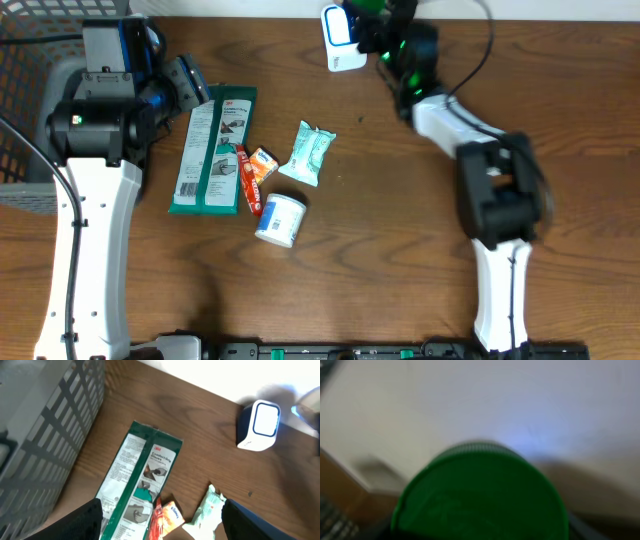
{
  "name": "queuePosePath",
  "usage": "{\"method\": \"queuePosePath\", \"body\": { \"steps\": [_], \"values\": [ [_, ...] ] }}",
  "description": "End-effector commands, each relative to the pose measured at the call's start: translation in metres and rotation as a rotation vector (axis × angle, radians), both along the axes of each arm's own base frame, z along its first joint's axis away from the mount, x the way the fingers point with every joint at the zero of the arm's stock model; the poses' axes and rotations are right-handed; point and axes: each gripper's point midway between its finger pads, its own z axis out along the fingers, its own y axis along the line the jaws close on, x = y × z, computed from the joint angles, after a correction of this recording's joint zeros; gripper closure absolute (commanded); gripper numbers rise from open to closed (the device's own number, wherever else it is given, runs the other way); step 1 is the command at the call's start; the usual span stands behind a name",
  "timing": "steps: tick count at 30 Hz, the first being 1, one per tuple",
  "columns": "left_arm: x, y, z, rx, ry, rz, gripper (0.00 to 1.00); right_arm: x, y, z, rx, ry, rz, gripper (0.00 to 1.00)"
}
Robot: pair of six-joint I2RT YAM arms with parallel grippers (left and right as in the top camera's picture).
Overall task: Scan the item barcode
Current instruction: 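Carry the jar to the right edge and set it down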
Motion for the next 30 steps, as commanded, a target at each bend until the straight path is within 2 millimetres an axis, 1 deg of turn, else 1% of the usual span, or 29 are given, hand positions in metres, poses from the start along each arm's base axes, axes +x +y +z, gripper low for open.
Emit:
{"method": "queuePosePath", "body": {
  "steps": [1, 2, 5, 6, 7, 8, 10, 12, 14, 16, 19, 22, 25, 30],
  "values": [
    [0.001, 0.004, 0.002, 0.008, -0.006, 0.012, 0.23, -0.027, -0.032, 0.107, 0.008, -0.054, -0.003, 0.99],
    [0.001, 0.004, 0.002, 0.008, -0.006, 0.012, 0.23, -0.035, -0.044, 0.112, -0.025, -0.010, -0.018, 0.99],
    [0.001, 0.004, 0.002, 0.008, -0.006, 0.012, 0.23, -0.067, -0.095, 0.115, -0.140, 0.144, -0.099, 0.99],
    [0.001, 0.004, 0.002, 0.008, -0.006, 0.012, 0.23, -0.076, -0.114, 0.112, -0.163, 0.199, -0.145, 0.99],
    [0.001, 0.004, 0.002, 0.008, -0.006, 0.012, 0.23, -0.090, -0.141, 0.107, -0.199, 0.276, -0.214, 0.99],
    [0.001, 0.004, 0.002, 0.008, -0.006, 0.012, 0.23, -0.100, -0.161, 0.101, -0.226, 0.329, -0.263, 0.99],
    [0.001, 0.004, 0.002, 0.008, -0.006, 0.012, 0.23, -0.131, -0.219, 0.083, -0.284, 0.487, -0.417, 0.99],
    [0.001, 0.004, 0.002, 0.008, -0.006, 0.012, 0.23, -0.158, -0.266, 0.063, -0.318, 0.625, -0.540, 0.99],
    [0.001, 0.004, 0.002, 0.008, -0.006, 0.012, 0.23, -0.182, -0.307, 0.042, -0.336, 0.751, -0.638, 0.99],
    [0.001, 0.004, 0.002, 0.008, -0.006, 0.012, 0.23, -0.205, -0.341, 0.021, -0.336, 0.864, -0.709, 0.99],
    [0.001, 0.004, 0.002, 0.008, -0.006, 0.012, 0.23, -0.225, -0.376, -0.010, -0.306, 0.979, -0.768, 0.99],
    [0.001, 0.004, 0.002, 0.008, -0.006, 0.012, 0.23, -0.237, -0.399, -0.042, -0.283, 1.059, -0.802, 0.99],
    [0.001, 0.004, 0.002, 0.008, -0.006, 0.012, 0.23, -0.244, -0.413, -0.070, -0.282, 1.110, -0.809, 0.99],
    [0.001, 0.004, 0.002, 0.008, -0.006, 0.012, 0.23, -0.246, -0.425, -0.101, -0.316, 1.149, -0.785, 0.99]
  ]
}}
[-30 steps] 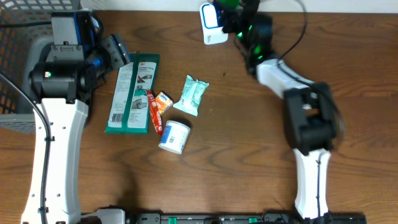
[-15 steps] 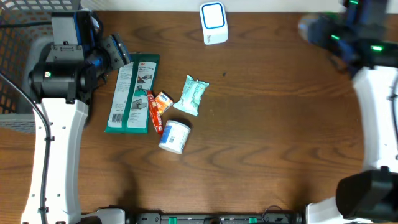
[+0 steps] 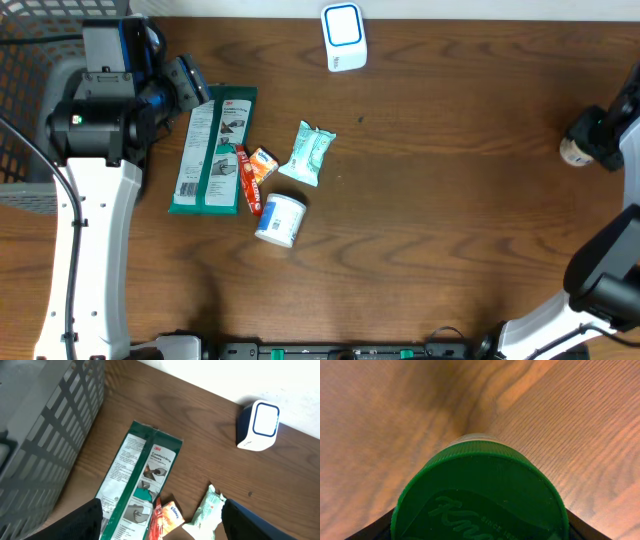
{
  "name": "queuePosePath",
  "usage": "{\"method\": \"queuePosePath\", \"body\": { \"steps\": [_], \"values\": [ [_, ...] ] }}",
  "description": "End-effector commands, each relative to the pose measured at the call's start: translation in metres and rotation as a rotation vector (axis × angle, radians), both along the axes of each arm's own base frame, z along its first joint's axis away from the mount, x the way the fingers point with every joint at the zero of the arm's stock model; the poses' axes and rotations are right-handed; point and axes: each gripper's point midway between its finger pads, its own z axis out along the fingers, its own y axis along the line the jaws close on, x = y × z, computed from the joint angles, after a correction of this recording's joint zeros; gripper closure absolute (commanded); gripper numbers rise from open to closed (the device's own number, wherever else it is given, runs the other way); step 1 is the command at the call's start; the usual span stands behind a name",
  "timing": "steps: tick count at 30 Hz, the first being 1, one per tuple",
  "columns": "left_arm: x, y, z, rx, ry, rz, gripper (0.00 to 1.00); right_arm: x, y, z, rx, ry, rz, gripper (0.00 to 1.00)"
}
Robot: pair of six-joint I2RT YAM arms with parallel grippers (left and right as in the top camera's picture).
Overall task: Scan the item barcode
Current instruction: 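Carry the jar to the right edge and set it down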
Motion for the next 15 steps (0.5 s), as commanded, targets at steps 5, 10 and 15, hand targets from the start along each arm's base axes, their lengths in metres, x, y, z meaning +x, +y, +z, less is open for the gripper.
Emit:
{"method": "queuePosePath", "body": {
  "steps": [5, 10, 15],
  "values": [
    [0.001, 0.004, 0.003, 0.008, -0.007, 0.012, 0.23, -0.007, -0.012, -0.025, -0.004, 0.058, 0.021, 0.99],
    [0.001, 0.004, 0.003, 0.008, -0.007, 0.012, 0.23, -0.012, -0.010, -0.037, 0.014, 0.100, 0.032, 0.69],
    [0.001, 0.004, 0.003, 0.008, -0.007, 0.012, 0.23, -0.018, -0.007, -0.040, 0.026, 0.133, 0.050, 0.01]
  ]
}}
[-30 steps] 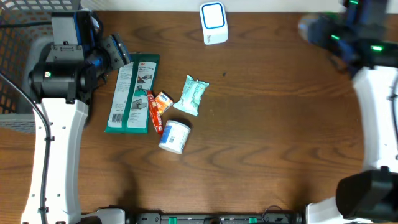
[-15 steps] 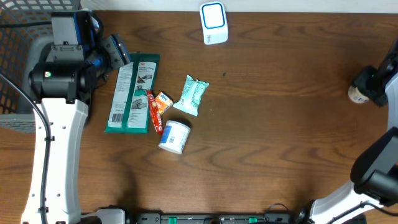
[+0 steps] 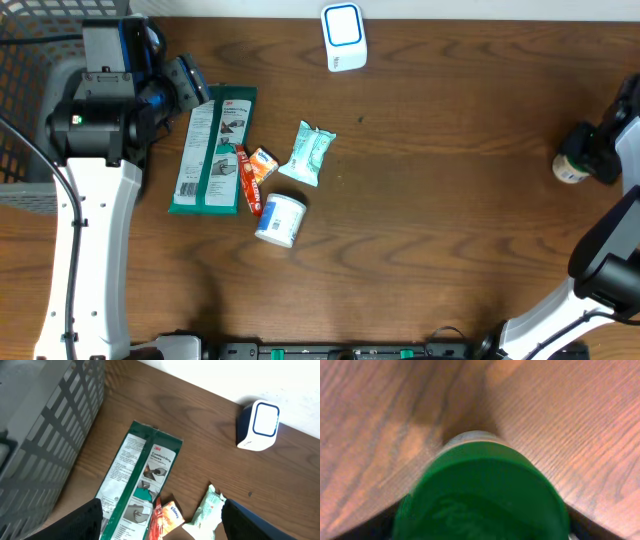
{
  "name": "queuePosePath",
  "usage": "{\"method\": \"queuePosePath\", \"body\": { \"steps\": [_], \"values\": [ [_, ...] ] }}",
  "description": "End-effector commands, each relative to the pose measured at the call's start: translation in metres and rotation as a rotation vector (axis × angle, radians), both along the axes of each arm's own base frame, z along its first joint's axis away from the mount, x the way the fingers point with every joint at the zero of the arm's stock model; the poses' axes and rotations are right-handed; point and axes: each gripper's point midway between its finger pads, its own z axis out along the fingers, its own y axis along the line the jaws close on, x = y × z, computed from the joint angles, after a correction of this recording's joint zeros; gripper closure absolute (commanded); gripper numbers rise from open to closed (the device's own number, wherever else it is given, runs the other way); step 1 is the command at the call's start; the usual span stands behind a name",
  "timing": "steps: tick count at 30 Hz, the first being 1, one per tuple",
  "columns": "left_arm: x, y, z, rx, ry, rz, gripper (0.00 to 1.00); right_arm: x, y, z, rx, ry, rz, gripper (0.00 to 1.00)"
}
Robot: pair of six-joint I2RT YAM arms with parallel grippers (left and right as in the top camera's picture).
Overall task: Scan the item barcode
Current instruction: 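Carry the jar to the right edge and set it down, then release the jar and move the right gripper to the white jar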
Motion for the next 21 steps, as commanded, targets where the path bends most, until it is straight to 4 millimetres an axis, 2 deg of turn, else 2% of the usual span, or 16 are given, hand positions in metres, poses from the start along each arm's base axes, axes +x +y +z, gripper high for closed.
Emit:
{"method": "queuePosePath", "body": {
  "steps": [1, 6, 9, 12, 13, 16, 18, 21],
  "values": [
    [0.001, 0.004, 0.003, 0.008, -0.007, 0.012, 0.23, -0.004, -0.001, -0.002, -0.004, 0.023, 0.020, 0.01],
    [0.001, 0.004, 0.003, 0.008, -0.007, 0.012, 0.23, -0.006, 0.000, 0.009, -0.015, 0.042, 0.095, 0.01],
    [0.001, 0.004, 0.003, 0.008, -0.007, 0.012, 0.23, 0.000, 0.000, 0.040, -0.029, 0.001, 0.105, 0.01],
    [0.001, 0.004, 0.003, 0.008, -0.007, 0.012, 0.23, 0.015, 0.012, 0.085, -0.002, -0.097, 0.139, 0.01],
    [0.001, 0.004, 0.003, 0.008, -0.007, 0.012, 0.23, 0.023, 0.024, 0.108, 0.027, -0.158, 0.168, 0.01],
    [0.001, 0.004, 0.003, 0.008, -0.007, 0.012, 0.23, 0.032, 0.056, 0.153, 0.097, -0.273, 0.212, 0.01],
    [0.001, 0.004, 0.003, 0.008, -0.007, 0.012, 0.23, 0.034, 0.085, 0.175, 0.173, -0.331, 0.226, 0.01],
    [0.001, 0.004, 0.003, 0.008, -0.007, 0.012, 0.23, 0.034, 0.144, 0.193, 0.329, -0.376, 0.307, 0.01]
  ]
}}
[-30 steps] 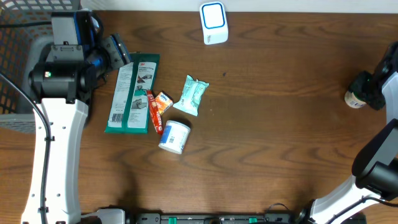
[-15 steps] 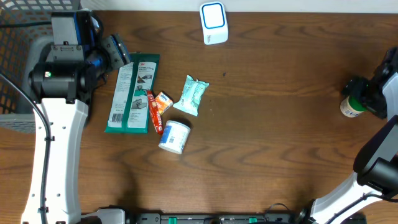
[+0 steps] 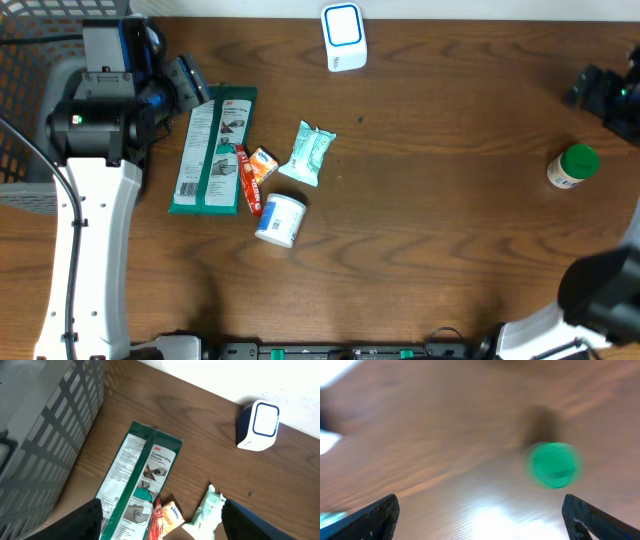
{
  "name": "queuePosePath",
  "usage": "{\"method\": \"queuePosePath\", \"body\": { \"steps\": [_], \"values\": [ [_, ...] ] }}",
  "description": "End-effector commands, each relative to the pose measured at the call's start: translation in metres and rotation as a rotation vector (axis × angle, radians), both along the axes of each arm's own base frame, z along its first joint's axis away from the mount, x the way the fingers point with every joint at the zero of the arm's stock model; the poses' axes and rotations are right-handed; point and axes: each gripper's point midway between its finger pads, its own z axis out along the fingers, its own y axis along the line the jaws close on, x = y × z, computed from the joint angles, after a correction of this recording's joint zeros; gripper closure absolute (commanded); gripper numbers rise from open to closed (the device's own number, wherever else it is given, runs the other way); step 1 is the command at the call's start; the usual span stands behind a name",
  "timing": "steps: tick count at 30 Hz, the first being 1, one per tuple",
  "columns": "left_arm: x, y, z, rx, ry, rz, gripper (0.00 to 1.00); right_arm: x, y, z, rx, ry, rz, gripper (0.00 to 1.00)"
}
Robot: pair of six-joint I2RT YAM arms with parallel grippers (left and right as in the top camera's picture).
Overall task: Scan the item barcode
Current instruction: 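Release the jar and move the right gripper to the white jar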
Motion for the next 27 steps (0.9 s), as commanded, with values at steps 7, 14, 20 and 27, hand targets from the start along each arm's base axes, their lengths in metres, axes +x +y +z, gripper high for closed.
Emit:
{"method": "queuePosePath", "body": {
  "steps": [7, 14, 20, 27],
  "values": [
    [0.001, 0.004, 0.003, 0.008, -0.007, 0.012, 0.23, -0.002, 0.212, 0.025, 0.451, 0.001, 0.338, 0.01],
    [0.001, 0.004, 0.003, 0.008, -0.007, 0.012, 0.23, -0.035, 0.341, -0.022, 0.498, 0.175, 0.470, 0.01],
    [0.001, 0.004, 0.003, 0.008, -0.007, 0.012, 0.23, -0.066, 0.416, -0.079, 0.399, 0.233, 0.457, 0.01],
    [0.001, 0.004, 0.003, 0.008, -0.007, 0.012, 0.23, -0.097, 0.458, -0.128, 0.266, 0.225, 0.378, 0.01]
  ]
}}
